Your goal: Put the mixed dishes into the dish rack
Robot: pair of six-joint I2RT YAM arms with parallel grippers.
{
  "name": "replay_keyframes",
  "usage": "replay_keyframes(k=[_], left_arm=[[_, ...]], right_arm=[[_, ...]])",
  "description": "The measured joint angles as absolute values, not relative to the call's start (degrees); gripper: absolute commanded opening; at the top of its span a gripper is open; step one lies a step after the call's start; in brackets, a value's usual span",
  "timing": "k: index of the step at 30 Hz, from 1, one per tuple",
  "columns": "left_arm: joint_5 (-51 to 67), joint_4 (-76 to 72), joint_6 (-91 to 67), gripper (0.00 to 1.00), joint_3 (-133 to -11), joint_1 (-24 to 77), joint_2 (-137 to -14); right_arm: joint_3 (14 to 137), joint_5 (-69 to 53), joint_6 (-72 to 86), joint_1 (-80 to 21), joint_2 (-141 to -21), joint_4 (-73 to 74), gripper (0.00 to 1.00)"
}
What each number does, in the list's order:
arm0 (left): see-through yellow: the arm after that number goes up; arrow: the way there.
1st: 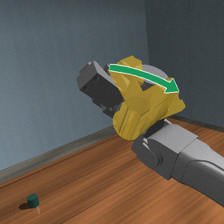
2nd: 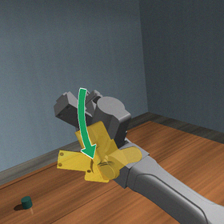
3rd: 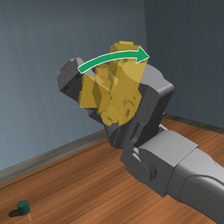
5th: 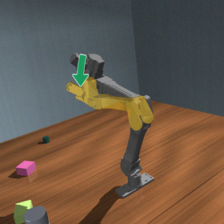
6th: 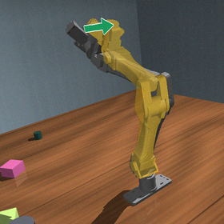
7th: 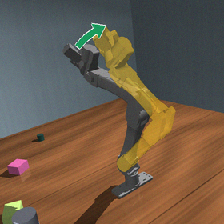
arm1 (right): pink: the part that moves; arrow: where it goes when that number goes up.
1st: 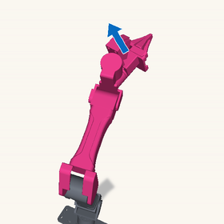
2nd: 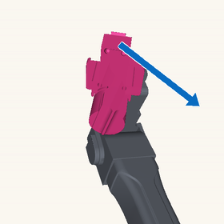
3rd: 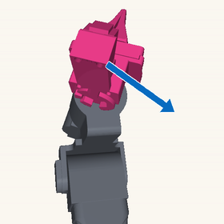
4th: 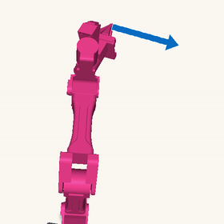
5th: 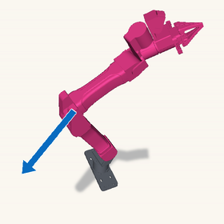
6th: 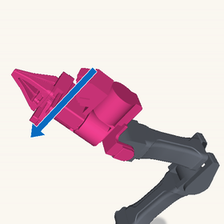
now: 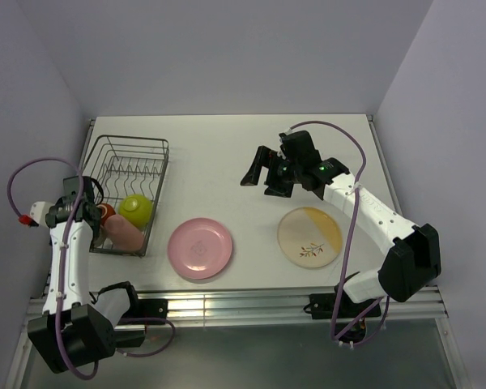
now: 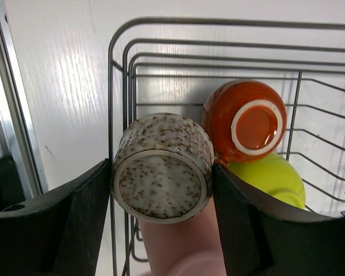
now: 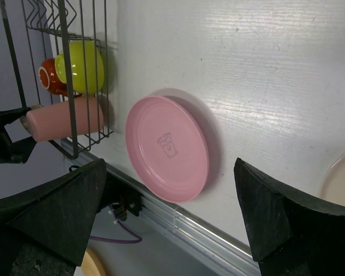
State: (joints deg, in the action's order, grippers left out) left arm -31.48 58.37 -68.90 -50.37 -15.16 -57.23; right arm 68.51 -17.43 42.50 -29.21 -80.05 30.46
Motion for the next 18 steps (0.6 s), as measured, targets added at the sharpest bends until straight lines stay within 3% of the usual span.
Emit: replay_keyframes(k=[18], left_arm=[[-28.29,61.95,-71.61,0.00,-55.66,-14.94,-60.16]], right_arm=[[68.51,-17.37,42.48,-29.21,-80.05,30.48,0.99]])
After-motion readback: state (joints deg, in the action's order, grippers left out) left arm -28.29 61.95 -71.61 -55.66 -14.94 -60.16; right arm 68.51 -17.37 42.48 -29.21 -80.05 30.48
